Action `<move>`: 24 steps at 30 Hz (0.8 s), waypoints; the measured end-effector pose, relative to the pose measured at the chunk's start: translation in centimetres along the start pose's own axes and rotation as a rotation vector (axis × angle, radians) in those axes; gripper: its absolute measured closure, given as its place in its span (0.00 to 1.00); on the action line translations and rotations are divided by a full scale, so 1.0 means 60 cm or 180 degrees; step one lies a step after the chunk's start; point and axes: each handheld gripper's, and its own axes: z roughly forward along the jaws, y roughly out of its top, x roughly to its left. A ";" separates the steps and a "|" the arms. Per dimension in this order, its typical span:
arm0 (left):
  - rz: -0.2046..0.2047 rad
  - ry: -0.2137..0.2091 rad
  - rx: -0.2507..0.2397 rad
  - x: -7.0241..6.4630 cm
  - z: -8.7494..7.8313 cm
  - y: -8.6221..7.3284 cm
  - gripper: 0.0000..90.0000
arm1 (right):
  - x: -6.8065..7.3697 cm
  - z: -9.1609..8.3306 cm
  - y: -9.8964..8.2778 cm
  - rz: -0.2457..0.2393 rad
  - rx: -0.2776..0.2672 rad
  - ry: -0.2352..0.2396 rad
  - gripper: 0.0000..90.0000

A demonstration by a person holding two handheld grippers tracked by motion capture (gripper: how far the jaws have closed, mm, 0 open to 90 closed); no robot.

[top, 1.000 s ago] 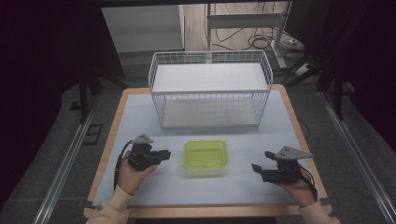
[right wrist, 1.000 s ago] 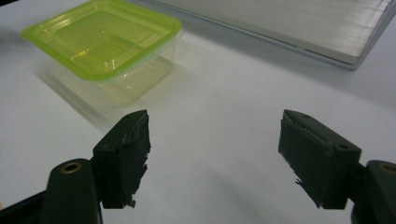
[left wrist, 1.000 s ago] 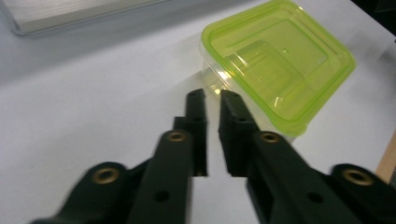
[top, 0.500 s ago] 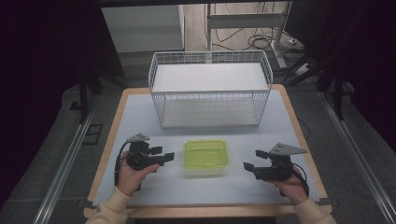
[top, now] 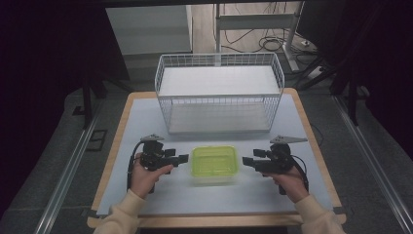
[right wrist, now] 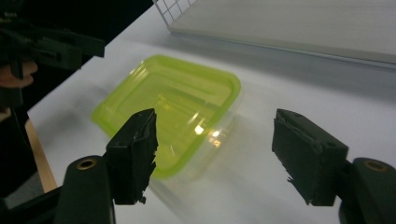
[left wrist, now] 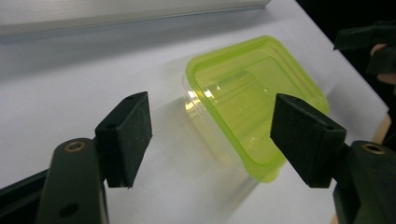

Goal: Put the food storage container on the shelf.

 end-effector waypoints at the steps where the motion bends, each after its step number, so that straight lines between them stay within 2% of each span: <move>1: -0.0010 0.0003 -0.0002 0.001 0.002 0.004 0.33 | -0.001 0.006 0.005 0.0032 0.0020 0.0016 0.36; 6: -0.0120 -0.0088 -0.0020 0.003 0.011 0.012 0.34 | -0.001 0.043 0.020 0.0085 0.0150 0.0058 0.38; 11: -0.0162 -0.0128 0.0031 0.004 0.020 0.007 0.35 | -0.005 0.059 0.017 0.0149 0.0241 0.0050 0.40; 19: -0.0319 -0.0232 0.0192 0.009 0.043 -0.007 0.38 | -0.009 0.063 0.008 0.0207 0.0282 0.0048 0.43; 24: -0.0347 -0.0241 0.0262 0.008 0.058 -0.010 0.43 | -0.014 0.071 0.005 0.0255 0.0315 0.0047 0.45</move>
